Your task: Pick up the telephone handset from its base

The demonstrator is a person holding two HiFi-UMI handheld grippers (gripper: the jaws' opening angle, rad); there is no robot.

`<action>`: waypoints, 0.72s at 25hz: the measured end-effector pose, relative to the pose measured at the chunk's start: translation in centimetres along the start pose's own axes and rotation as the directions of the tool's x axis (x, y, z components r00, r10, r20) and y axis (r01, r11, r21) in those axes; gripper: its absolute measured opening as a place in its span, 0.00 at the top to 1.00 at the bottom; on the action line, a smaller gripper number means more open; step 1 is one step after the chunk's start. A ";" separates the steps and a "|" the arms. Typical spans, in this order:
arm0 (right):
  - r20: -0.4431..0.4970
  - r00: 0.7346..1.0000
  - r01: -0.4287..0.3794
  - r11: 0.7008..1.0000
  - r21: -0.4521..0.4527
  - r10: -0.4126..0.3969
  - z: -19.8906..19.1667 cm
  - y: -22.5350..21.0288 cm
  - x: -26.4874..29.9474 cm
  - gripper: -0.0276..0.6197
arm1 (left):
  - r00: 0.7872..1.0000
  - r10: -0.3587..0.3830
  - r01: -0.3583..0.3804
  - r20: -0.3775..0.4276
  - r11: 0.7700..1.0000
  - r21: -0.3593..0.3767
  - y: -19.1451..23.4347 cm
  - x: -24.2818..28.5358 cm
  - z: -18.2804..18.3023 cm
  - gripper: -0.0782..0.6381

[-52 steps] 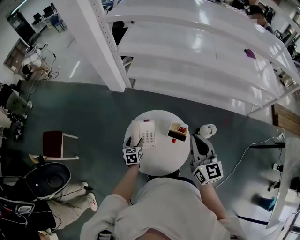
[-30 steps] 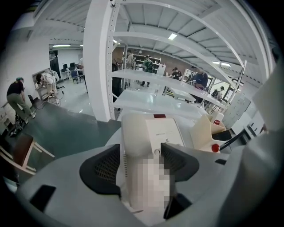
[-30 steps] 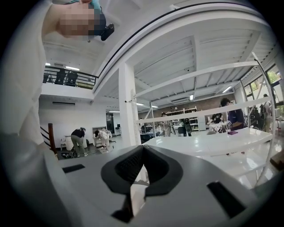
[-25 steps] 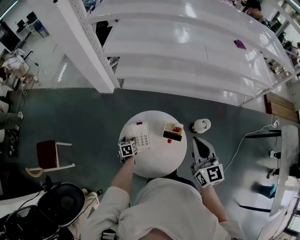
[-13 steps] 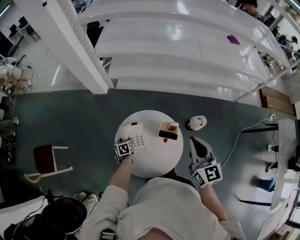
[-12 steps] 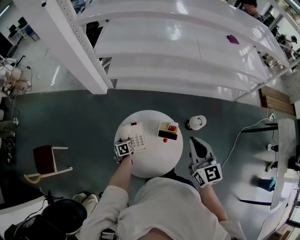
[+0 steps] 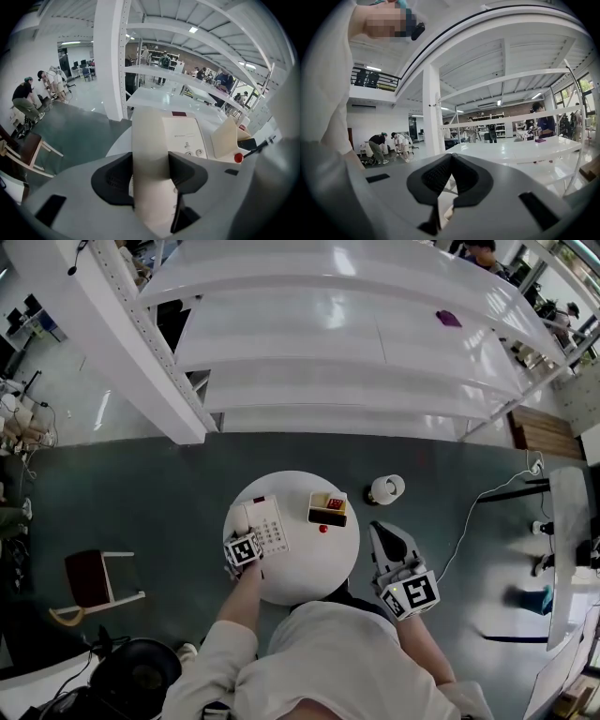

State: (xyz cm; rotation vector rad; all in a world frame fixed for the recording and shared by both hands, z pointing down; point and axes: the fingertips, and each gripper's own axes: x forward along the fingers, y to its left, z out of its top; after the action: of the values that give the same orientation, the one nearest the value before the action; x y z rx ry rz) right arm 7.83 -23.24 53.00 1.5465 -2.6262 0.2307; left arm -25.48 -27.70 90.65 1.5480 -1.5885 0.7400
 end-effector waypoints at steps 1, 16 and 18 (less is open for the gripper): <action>0.003 1.000 0.001 1.000 0.002 -0.001 0.0 0.0 -0.1 0.94 | 1.000 0.003 -0.003 0.007 1.000 -0.008 0.0 0.1 0.0 0.57; 0.025 1.000 0.008 1.000 0.007 -0.008 0.5 -0.3 -1.0 0.94 | 1.000 0.011 -0.010 0.022 1.000 -0.026 -0.4 -0.9 -0.1 0.58; 0.031 1.000 0.002 1.000 0.005 -0.002 0.8 -0.2 -1.2 0.94 | 0.999 0.004 -0.003 0.048 1.000 -0.018 -0.6 -1.6 0.3 0.58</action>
State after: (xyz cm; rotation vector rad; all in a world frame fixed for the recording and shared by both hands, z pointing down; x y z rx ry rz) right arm 8.54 -22.46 52.09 1.5672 -2.6492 0.2149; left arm -25.00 -27.14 89.13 1.5610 -1.6287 0.6936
